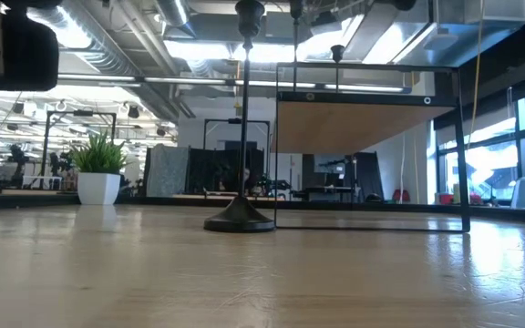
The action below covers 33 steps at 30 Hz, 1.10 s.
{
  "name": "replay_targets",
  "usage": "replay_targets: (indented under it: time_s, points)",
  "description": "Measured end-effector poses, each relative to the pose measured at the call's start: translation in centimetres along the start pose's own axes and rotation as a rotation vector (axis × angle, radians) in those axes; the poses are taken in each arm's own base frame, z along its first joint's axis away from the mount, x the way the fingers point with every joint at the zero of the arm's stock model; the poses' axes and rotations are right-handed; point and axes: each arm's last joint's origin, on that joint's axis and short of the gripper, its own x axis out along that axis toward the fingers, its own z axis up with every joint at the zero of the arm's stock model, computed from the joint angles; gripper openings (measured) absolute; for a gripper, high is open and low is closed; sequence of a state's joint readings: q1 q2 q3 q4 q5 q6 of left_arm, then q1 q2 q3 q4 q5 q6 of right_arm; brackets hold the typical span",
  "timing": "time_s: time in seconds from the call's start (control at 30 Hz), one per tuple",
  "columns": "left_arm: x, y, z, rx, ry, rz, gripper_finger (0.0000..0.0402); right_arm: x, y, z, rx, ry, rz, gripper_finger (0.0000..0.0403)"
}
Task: Pick & Place candle stick holders
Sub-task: Put the blue candle jar in the bottom left corner of the shelf
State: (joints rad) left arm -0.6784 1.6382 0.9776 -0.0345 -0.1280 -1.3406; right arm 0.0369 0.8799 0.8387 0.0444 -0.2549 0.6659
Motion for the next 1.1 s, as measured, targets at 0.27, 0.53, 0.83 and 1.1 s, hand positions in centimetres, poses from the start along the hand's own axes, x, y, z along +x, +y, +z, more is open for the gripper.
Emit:
replay_targets:
  time_s: [0.27,0.53,0.83,1.1]
  points:
    - [-2.8,-2.4,-0.2,0.129,0.196,0.278,0.0004,0.0,0.1,-0.1,0.000,0.009,0.009,0.0227]
    - [-7.5,-4.0,0.2,0.113,0.197,0.615,0.0004,0.0,0.1,-0.1,0.000,0.010,0.008,0.0227]
    - [-7.2,-2.7,-1.2,-0.271,0.385,0.698,0.0072,0.0,0.1,-0.1,-0.023,0.010,0.008,0.0227]
    - [-6.9,-2.9,-1.8,-0.407,0.226,0.702,0.0211,0.0,0.1,-0.1,-0.026,0.010,0.009,0.0227]
